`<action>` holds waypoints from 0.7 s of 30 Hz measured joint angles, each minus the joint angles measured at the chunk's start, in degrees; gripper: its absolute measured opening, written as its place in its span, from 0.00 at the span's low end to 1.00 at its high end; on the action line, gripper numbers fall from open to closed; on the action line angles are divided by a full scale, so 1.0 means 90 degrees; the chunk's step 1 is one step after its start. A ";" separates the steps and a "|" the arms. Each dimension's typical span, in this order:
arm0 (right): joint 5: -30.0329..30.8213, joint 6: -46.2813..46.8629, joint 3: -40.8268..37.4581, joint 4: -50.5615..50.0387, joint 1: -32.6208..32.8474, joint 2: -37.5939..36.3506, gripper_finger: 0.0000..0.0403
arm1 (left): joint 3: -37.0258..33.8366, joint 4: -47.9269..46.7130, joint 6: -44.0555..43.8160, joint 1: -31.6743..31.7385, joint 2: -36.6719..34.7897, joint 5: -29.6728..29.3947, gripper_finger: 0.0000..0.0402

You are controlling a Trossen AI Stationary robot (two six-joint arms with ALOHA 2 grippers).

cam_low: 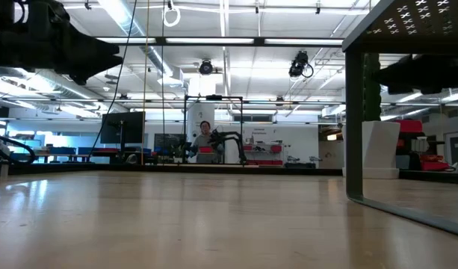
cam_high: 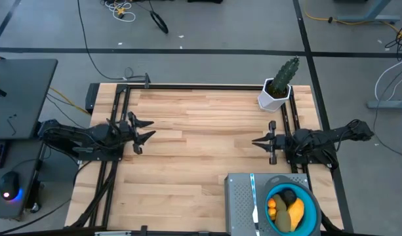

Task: Pick & Place Fruit
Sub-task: Return To Home Position

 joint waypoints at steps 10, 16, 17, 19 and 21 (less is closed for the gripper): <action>0.0648 0.0073 0.0000 0.0340 0.0000 0.0002 0.12 | 0.0000 0.0007 0.0319 0.0000 0.0000 -0.0264 0.52; 0.0648 0.0603 0.0000 0.0355 -0.0002 0.0002 0.12 | 0.0000 0.0008 0.1001 0.0005 0.0002 -0.0281 0.52; 0.0645 0.0605 0.0000 0.0357 -0.0002 0.0002 0.12 | 0.0000 0.0009 0.1230 0.0005 0.0000 -0.0282 0.52; 0.0643 0.0613 0.0000 0.0352 0.0000 0.0002 0.12 | 0.0000 0.0009 0.1676 0.0005 0.0000 -0.0281 0.52; 0.0640 0.0622 0.0000 0.0352 -0.0002 0.0002 0.12 | 0.0000 0.0009 0.2060 0.0005 0.0000 -0.0285 0.52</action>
